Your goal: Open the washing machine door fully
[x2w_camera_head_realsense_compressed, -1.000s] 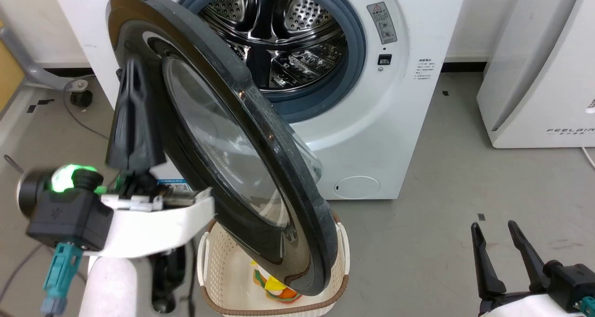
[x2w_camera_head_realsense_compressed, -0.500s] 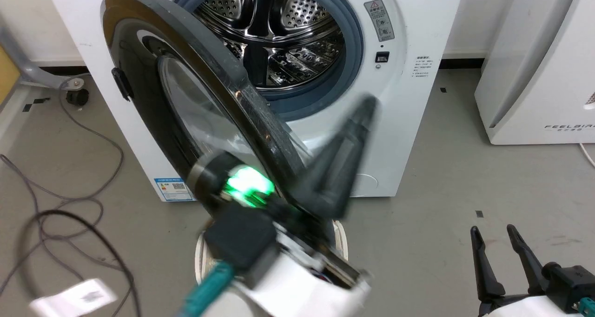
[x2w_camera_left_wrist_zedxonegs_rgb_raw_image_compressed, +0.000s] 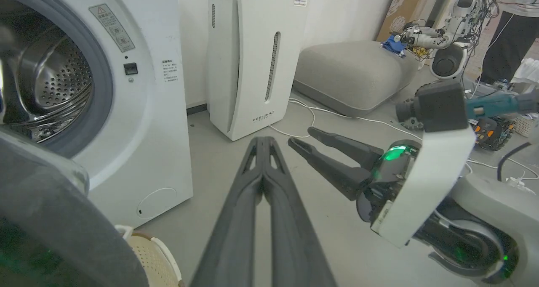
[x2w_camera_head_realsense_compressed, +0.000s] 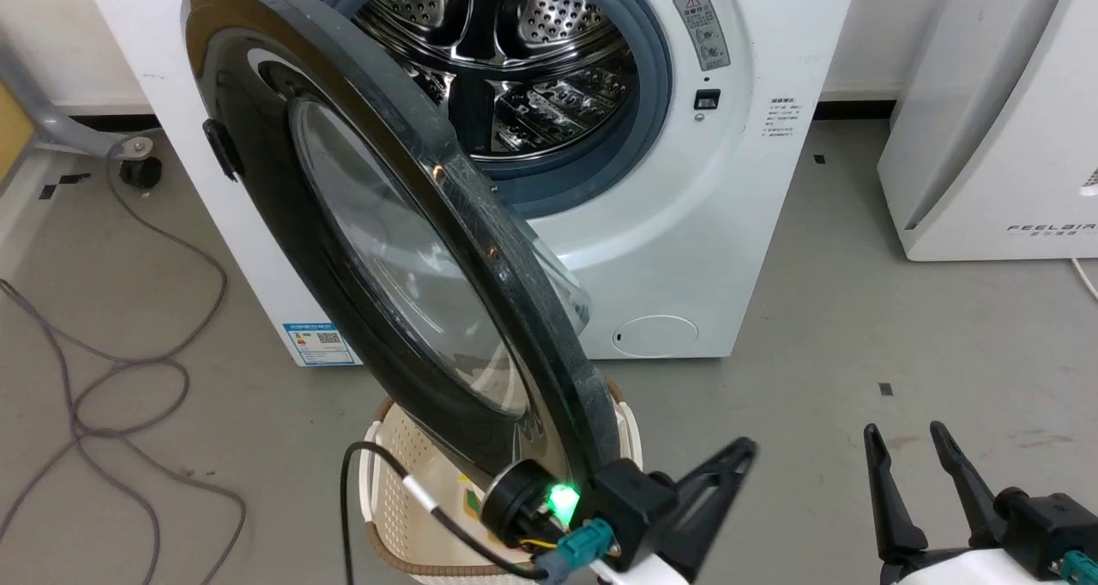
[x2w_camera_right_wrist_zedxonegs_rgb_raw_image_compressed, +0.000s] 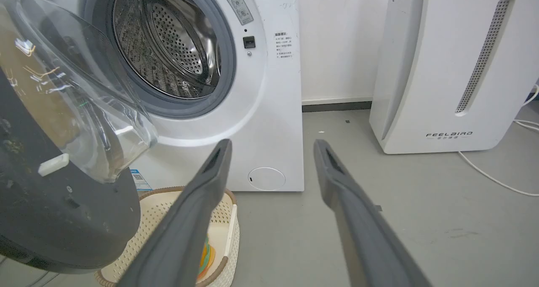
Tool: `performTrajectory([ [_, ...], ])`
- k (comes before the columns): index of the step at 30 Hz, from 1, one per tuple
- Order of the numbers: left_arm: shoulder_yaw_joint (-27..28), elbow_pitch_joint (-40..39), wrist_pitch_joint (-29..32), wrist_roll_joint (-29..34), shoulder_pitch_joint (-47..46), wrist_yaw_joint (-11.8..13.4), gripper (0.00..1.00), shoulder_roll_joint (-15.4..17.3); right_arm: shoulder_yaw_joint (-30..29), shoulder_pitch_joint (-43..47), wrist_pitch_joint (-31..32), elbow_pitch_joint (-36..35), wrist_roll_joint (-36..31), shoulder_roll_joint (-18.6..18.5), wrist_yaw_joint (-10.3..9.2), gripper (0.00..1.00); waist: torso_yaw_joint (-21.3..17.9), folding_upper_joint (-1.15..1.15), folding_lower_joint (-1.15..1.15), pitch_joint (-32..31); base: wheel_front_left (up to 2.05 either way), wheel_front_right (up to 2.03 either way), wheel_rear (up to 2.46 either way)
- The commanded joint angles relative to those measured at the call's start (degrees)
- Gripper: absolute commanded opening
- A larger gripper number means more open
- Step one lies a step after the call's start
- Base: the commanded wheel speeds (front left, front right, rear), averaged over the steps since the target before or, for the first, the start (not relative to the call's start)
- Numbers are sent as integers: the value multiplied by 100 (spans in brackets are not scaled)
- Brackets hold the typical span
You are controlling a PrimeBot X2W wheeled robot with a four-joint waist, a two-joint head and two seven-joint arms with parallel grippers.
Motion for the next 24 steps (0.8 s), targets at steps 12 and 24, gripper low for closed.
performTrajectory([
  [12,454,1417,-648,-48,-624,415,0,-84,58,-69,-55,150,97,20,5,100,-61,0,0,11,0,0,0],
  [24,544,1653,-839,-299,-511,750,0,-104,13,-28,-78,235,162,20,5,100,6,0,0,-22,0,0,0],
])
